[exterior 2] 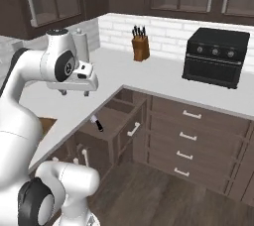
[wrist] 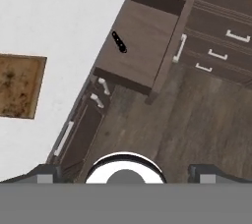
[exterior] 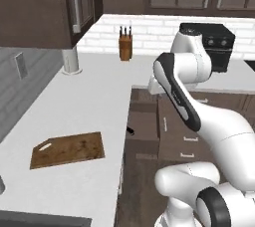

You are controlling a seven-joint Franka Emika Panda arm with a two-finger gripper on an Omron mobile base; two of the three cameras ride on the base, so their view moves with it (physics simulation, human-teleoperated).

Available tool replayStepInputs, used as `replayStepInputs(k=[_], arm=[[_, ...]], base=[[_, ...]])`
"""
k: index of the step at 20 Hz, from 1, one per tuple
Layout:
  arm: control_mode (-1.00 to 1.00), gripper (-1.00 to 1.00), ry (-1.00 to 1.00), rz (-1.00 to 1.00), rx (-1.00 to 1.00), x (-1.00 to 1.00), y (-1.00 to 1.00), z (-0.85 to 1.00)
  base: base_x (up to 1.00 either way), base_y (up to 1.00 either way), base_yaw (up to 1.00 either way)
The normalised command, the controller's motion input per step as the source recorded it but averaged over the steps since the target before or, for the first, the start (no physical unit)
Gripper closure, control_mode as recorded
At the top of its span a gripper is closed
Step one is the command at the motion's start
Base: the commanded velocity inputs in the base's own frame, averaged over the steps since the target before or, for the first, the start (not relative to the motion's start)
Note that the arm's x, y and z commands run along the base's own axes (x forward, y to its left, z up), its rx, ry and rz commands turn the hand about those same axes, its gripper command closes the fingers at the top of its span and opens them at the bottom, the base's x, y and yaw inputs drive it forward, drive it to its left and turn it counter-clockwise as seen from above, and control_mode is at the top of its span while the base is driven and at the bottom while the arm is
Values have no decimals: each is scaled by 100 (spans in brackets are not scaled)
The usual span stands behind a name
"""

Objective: Pick up the knife from the drawer and place it on the cutting board. Then place the meat from the plate to the cutting board.

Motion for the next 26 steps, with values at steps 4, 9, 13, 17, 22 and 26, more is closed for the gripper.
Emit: replayStepInputs(k=[4,9,13,17,22,26], arm=[[100,-100,0,0,0,0,0,0],[100,-100,0,0,0,0,0,0],[-100,-100,0,0,0,0,0,0],[-100,-100,0,0,0,-1,0,0],[-100,-100,5,-1,0,40,-10,-31],[-100,-100,13,0,0,66,-21,-88]], base=[[12,32,-48],[0,0,-14],[0,0,0],[0,0,0],[0,0,0],[0,0,0]])
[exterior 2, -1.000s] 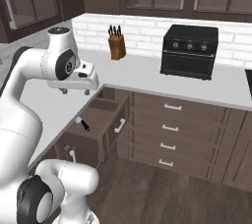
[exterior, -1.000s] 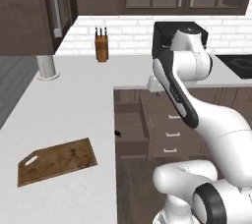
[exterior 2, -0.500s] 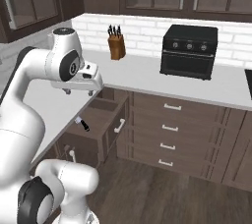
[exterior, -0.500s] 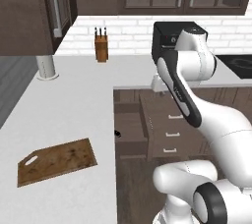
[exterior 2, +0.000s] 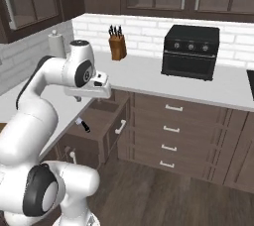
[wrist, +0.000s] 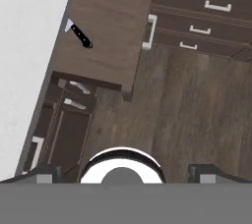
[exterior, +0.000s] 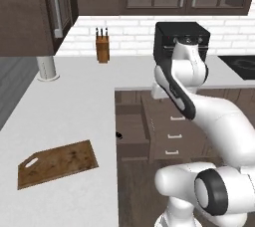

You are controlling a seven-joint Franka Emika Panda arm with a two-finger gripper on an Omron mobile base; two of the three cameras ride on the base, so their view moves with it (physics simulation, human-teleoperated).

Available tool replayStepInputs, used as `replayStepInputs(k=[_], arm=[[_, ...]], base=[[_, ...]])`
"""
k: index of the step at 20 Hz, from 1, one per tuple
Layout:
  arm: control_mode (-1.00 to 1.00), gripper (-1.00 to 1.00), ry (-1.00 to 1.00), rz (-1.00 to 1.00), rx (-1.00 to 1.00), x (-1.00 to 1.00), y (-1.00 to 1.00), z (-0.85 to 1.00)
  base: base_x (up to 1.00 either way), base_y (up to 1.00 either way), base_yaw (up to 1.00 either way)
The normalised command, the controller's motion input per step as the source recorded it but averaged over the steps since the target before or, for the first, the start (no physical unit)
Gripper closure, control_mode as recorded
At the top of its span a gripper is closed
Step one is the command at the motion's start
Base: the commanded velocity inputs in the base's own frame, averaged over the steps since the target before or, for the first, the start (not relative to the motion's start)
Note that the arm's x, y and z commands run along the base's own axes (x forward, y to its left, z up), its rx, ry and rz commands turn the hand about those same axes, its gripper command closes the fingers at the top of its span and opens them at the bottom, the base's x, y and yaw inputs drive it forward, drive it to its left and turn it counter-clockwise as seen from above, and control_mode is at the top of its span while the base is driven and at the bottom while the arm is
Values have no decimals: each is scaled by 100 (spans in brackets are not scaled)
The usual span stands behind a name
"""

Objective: Pick up the knife from the drawer and place it on the cutting board. Then place the meat from the plate to the cutting board.

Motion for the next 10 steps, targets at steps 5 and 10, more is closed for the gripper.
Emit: replayStepInputs(k=[5,10], arm=[[-100,-100,9,-2,0,83,-7,-93],[-100,-100,0,0,0,52,3,-75]], base=[[0,0,0],[0,0,0]])
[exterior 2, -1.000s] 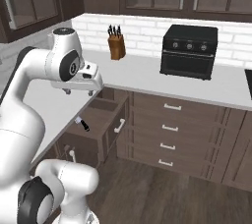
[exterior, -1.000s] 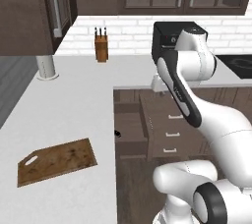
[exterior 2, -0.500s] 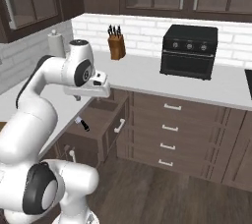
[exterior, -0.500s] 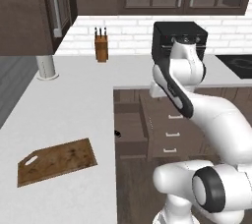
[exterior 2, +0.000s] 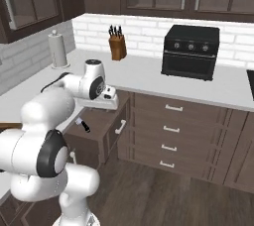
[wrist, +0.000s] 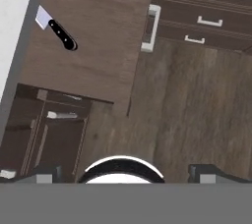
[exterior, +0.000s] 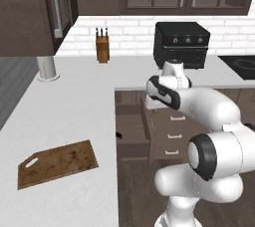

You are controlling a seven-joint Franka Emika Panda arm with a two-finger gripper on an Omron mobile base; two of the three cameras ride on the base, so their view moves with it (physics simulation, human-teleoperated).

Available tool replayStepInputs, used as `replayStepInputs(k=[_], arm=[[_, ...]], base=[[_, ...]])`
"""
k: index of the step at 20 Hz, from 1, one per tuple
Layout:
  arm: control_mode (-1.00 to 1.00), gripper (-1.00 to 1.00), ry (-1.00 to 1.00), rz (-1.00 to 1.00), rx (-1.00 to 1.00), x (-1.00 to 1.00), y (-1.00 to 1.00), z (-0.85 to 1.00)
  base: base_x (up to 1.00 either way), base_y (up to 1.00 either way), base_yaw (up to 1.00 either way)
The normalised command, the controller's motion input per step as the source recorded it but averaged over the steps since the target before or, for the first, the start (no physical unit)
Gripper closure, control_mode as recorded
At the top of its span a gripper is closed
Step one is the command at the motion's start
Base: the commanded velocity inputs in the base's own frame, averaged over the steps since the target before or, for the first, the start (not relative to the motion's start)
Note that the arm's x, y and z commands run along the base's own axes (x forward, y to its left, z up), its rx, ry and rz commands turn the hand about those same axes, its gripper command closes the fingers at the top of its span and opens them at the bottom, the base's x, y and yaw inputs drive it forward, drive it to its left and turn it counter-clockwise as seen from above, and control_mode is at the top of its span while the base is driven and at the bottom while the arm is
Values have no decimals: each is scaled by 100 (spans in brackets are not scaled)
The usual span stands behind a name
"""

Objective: Pick up the knife from the drawer and place it on the cutting board. Then place the meat from the plate to the cutting board.

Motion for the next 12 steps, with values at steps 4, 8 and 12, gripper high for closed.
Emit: replayStepInputs(k=[4,8,12], arm=[[-100,-100,-10,0,0,49,12,-48],[-100,-100,-1,0,0,46,7,-84],[-100,-100,0,0,0,44,1,-71]], base=[[0,0,0],[0,0,0],[0,0,0]])
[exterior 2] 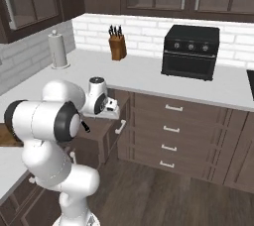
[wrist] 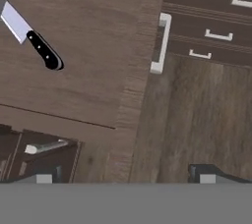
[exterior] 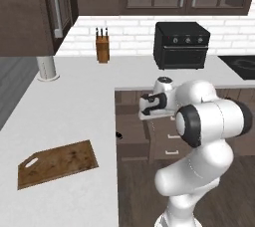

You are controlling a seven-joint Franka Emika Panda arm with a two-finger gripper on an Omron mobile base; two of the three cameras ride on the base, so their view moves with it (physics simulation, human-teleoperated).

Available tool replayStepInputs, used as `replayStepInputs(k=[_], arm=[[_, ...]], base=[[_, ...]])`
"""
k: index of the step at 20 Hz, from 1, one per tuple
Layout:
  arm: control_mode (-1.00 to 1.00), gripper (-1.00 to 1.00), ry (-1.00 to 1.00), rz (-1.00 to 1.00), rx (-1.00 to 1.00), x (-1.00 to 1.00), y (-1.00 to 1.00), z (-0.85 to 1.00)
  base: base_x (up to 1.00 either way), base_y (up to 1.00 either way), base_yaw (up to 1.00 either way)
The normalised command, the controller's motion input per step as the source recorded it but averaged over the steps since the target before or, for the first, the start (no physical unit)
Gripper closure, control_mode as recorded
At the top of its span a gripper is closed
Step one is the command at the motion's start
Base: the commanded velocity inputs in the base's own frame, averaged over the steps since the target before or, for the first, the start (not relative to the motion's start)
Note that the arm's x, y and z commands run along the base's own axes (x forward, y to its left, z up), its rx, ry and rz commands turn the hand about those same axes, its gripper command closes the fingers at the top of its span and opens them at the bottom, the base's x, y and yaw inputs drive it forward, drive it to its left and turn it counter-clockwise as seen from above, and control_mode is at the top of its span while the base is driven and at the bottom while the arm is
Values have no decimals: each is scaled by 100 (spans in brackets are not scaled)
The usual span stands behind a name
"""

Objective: Pick up the knife from the drawer and place it on the cutting board. Then place the meat from the plate to the cutting board.

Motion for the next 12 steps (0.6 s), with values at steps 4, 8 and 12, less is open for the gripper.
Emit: replayStepInputs(k=[4,8,12], arm=[[-100,-100,6,0,0,38,0,-38],[-100,-100,3,0,0,52,0,-50],[-100,-100,2,0,0,50,0,-47]], base=[[0,0,0],[0,0,0],[0,0,0]])
